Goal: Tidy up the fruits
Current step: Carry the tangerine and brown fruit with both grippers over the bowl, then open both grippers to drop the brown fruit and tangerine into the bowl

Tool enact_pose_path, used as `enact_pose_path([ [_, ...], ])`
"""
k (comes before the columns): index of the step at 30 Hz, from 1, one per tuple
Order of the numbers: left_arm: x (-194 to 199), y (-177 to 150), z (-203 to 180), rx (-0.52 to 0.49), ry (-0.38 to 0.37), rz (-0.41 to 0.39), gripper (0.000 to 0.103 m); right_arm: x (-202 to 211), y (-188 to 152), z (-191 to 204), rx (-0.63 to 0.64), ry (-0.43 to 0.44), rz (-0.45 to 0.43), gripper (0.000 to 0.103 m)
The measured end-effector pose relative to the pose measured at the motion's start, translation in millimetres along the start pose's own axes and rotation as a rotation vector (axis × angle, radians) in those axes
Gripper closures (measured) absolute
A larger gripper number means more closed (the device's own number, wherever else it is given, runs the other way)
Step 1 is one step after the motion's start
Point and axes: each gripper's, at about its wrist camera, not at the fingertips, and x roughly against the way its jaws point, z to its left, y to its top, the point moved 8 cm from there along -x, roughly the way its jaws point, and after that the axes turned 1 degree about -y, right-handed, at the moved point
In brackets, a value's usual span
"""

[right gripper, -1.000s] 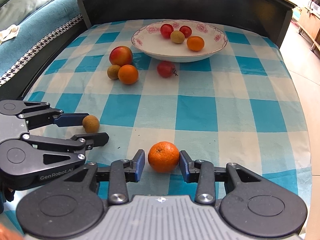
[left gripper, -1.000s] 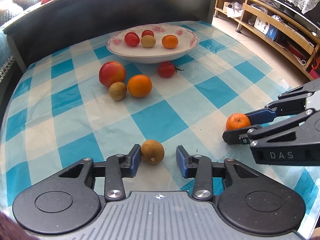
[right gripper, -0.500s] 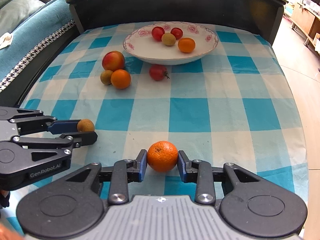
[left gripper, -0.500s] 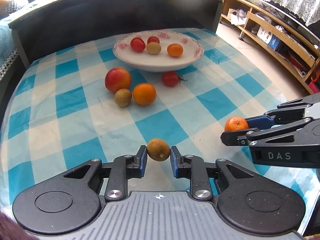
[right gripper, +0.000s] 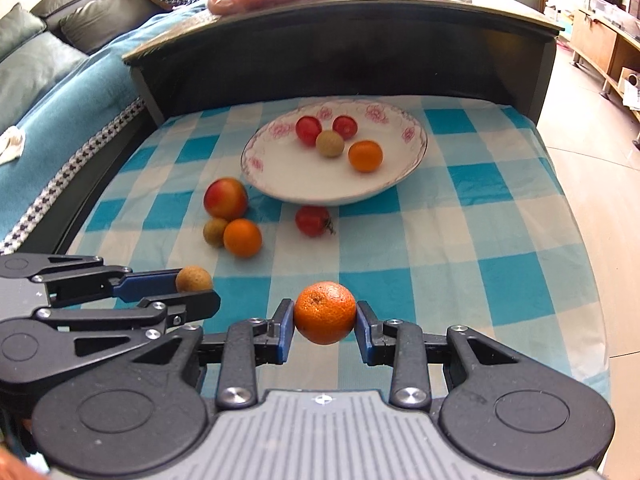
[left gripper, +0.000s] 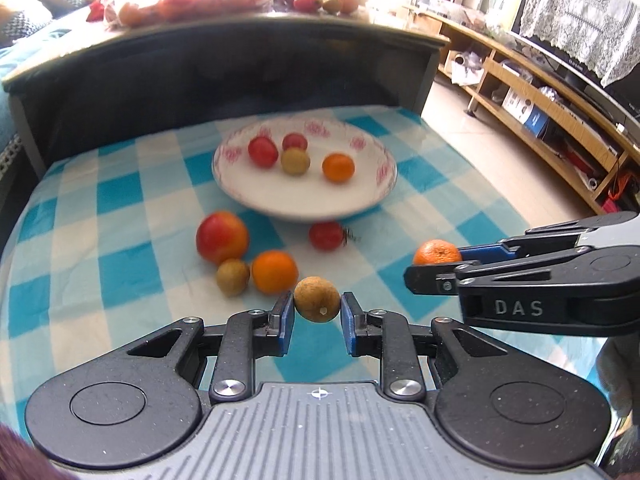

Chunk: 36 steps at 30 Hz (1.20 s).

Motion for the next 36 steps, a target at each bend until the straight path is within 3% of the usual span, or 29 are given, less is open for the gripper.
enact_pose_path([
  [17, -33.7, 59.2, 16.0, 0.023, 0.004, -0.052, 0.072, -28.3, 62.0, -11.9, -0.088, 0.004, -0.077, 0.068],
  [36, -68.5, 66.2, 40.0, 0.053, 0.020, -0.015, 0.072, -77.7, 88.9, -22.2, -0.072, -0.012, -0.054, 0.068],
])
